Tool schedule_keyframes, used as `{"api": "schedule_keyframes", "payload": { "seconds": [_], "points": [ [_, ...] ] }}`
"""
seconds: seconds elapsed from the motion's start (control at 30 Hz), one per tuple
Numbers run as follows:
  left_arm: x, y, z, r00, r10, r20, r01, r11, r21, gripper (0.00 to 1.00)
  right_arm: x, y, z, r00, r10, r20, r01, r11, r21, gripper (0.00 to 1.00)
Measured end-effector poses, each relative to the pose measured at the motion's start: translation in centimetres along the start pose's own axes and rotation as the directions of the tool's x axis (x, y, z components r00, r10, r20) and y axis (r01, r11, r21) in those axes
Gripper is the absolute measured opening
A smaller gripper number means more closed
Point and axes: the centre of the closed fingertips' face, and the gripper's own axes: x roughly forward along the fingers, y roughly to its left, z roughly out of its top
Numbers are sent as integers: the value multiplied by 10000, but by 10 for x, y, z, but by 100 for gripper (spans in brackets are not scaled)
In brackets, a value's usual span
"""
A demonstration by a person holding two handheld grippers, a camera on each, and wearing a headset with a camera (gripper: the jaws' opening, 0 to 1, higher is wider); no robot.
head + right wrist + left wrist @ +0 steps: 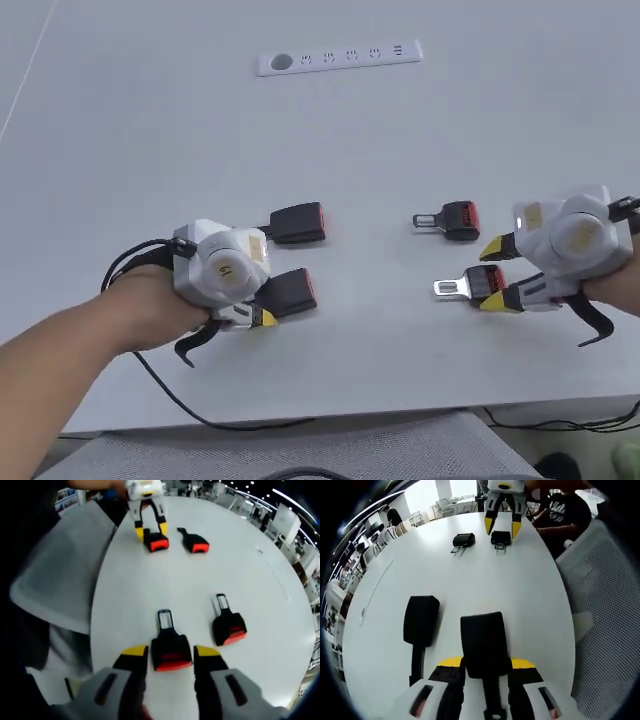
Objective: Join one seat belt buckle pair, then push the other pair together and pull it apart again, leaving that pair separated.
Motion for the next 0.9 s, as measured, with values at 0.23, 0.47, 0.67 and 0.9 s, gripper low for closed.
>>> {"api": "schedule_keyframes", "payload": {
  "seconds": [0.23, 0.47, 0.67, 0.9],
  "points": [
    [0, -1, 1, 9994, -296, -193, 306, 9981, 540, 34, 4, 1, -4, 9995, 126, -285, -136, 9993, -337, 37],
    [1, -2, 2, 9983, -487, -307, 510, 9957, 777, 33, 6, 1, -8, 9986, 201, -481, -228, 9982, -563, 36],
    [2, -4, 1, 9973, -562, -481, 608, 9931, 1005, 33, 7, 2, -8, 9987, 296, -426, -328, 9967, -748, 35],
    [2, -5, 1, 9974, -510, -504, 557, 9937, 969, 33, 10, 2, -8, 9985, 267, -481, -312, 9950, -944, 35]
  ]
}}
